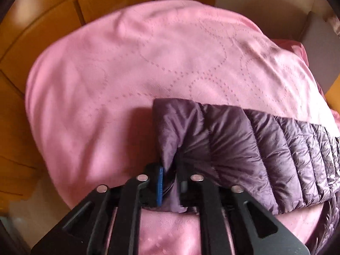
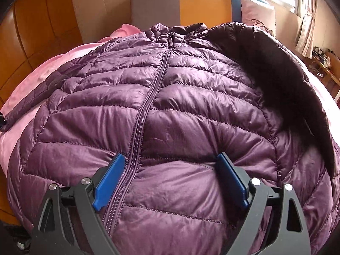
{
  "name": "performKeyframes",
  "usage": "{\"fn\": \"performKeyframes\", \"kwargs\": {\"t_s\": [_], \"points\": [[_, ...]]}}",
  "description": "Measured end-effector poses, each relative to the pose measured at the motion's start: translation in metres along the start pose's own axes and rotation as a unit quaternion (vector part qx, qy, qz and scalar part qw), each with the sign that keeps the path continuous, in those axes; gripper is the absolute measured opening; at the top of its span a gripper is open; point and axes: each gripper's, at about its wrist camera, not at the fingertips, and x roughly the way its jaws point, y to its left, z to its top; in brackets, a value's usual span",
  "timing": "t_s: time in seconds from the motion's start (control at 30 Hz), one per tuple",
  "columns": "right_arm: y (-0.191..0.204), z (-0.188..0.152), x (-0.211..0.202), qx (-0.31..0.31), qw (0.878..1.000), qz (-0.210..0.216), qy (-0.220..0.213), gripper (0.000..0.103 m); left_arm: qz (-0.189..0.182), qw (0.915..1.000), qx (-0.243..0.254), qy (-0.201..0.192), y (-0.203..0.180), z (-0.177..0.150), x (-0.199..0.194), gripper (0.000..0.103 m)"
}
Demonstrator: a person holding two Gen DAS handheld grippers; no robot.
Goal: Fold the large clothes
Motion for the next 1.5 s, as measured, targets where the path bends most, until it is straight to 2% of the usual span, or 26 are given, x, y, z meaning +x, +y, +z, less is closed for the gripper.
{"fn": "performKeyframes", "kwargs": {"t_s": [0.03,0.1,0.13,0.2,0.3,0.4,0.47,0.53,0.6,0.7,0.77,0.83,0.87,0.9,0.97,1.07,1.13,1.17,1.23,1.37,1.5], "points": [[0.000,0.001,-0.002,0.000,1.000,0.001,0.002,0.088,-0.001,0.9999,-0.004,-0.015,0.002,-0.002,-0.010,0.047],[-0.003,0.003,-0.009,0.003,1.000,0.007,0.005,0.087,0.003,0.9985,-0.019,-0.052,0.007,-0.006,-0.032,0.079],[-0.006,0.003,-0.017,0.007,1.000,0.007,0.000,0.087,-0.001,0.9968,-0.027,-0.076,0.007,-0.009,-0.045,0.079],[-0.020,0.003,-0.037,0.017,1.000,-0.007,-0.023,0.087,-0.019,0.9952,-0.027,-0.092,0.001,-0.013,-0.061,0.079],[-0.053,-0.002,-0.071,0.050,0.996,-0.048,-0.057,0.087,-0.057,0.9903,-0.025,-0.124,-0.020,-0.024,-0.085,0.079],[-0.093,-0.018,-0.101,0.081,0.989,-0.103,-0.072,0.086,-0.109,0.9853,0.000,-0.132,-0.055,-0.045,-0.103,0.080],[-0.117,-0.032,-0.115,0.096,0.983,-0.137,-0.068,0.085,-0.152,0.9791,0.037,-0.130,-0.092,-0.064,-0.112,0.080],[-0.141,-0.051,-0.125,0.108,0.978,-0.172,-0.055,0.082,-0.179,0.9736,0.070,-0.123,-0.125,-0.080,-0.116,0.080],[-0.162,-0.072,-0.130,0.124,0.973,-0.194,-0.036,0.080,-0.215,0.9637,0.110,-0.113,-0.162,-0.105,-0.123,0.080],[-0.185,-0.101,-0.123,0.147,0.969,-0.198,-0.001,0.079,-0.265,0.9443,0.171,-0.094,-0.214,-0.144,-0.133,0.080],[-0.191,-0.111,-0.111,0.149,0.969,-0.199,0.012,0.076,-0.293,0.9271,0.220,-0.075,-0.253,-0.176,-0.137,0.080],[-0.195,-0.114,-0.100,0.145,0.968,-0.202,0.021,0.062,-0.306,0.9155,0.253,-0.064,-0.277,-0.199,-0.139,0.080],[-0.196,-0.114,-0.096,0.138,0.969,-0.204,0.025,0.047,-0.311,0.9079,0.274,-0.061,-0.292,-0.215,-0.142,0.080],[-0.195,-0.111,-0.096,0.132,0.970,-0.204,0.023,0.025,-0.312,0.9030,0.289,-0.059,-0.301,-0.226,-0.143,0.080],[-0.193,-0.101,-0.104,0.112,0.972,-0.208,0.017,0.012,-0.308,0.8944,0.320,-0.056,-0.319,-0.247,-0.141,0.080],[-0.207,-0.080,-0.131,0.143,0.974,-0.175,-0.015,0.009,-0.301,0.8884,0.342,-0.056,-0.334,-0.264,-0.136,0.080],[-0.223,-0.066,-0.154,0.176,0.973,-0.145,-0.042,0.008,-0.283,0.8868,0.360,-0.062,-0.341,-0.271,-0.129,0.082],[-0.237,-0.057,-0.168,0.202,0.970,-0.119,-0.059,0.008,-0.280,0.8858,0.365,-0.061,-0.343,-0.272,-0.124,0.083],[-0.259,-0.043,-0.185,0.230,0.964,-0.101,-0.083,0.008,-0.283,0.8855,0.364,-0.056,-0.342,-0.273,-0.119,0.086],[-0.318,-0.012,-0.197,0.267,0.949,-0.130,-0.108,0.007,-0.292,0.8842,0.361,-0.051,-0.343,-0.274,-0.112,0.090],[-0.381,0.009,-0.170,0.321,0.931,-0.156,-0.072,0.005,-0.287,0.8832,0.367,-0.056,-0.347,-0.278,-0.111,0.093]]}}
